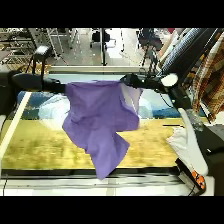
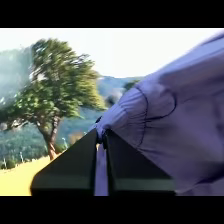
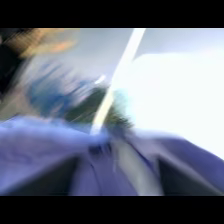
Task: Fold the clothes and pants, and hang the long-sleeved shirts on hangers.
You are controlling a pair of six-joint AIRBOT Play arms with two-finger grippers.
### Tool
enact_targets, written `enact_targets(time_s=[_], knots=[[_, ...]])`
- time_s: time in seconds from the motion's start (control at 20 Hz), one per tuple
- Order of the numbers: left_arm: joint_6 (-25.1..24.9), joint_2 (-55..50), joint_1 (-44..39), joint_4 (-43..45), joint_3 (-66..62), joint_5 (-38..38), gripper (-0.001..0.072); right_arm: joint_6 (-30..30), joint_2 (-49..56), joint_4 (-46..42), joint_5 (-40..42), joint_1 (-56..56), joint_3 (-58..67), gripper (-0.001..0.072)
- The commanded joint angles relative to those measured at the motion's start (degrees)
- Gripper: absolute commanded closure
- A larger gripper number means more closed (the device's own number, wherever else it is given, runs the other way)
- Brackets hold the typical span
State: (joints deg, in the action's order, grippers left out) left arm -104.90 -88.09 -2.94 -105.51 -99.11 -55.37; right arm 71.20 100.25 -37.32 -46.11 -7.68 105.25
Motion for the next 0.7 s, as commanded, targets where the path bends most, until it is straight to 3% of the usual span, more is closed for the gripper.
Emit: enact_targets(time_s=[0.0,0.05,0.2,0.25,0.35,0.45,0.65], knots=[[-3.74,-12.74,9.31,-14.03,-0.11,7.17,0.0221,-0.33,7.26,-1.36,0.59,0.33,3.45,0.0075],[-2.91,-13.62,11.02,-13.70,-0.11,3.52,0.0119,-0.22,6.86,-4.52,-5.55,1.07,3.78,0.0075],[-2.91,-13.62,15.61,-13.49,-0.11,-13.53,0.0120,5.03,6.34,-16.37,-27.19,3.28,3.08,0.0101],[-2.91,-13.64,16.57,-13.49,-0.09,-18.51,0.0122,6.32,6.34,-18.03,-33.38,3.82,1.79,0.0145],[-2.21,-13.64,17.51,-13.40,-0.09,-26.86,0.0135,7.30,6.23,-18.21,-41.83,4.11,-2.21,0.0153],[-1.92,-13.64,17.55,-13.51,-0.09,-31.71,0.0226,7.87,5.42,-18.43,-44.57,3.10,-8.33,0.0153],[-1.81,-13.64,15.98,-13.73,-0.07,-34.29,0.0226,5.68,4.68,-21.97,-37.42,-2.40,-17.42,0.0153]])
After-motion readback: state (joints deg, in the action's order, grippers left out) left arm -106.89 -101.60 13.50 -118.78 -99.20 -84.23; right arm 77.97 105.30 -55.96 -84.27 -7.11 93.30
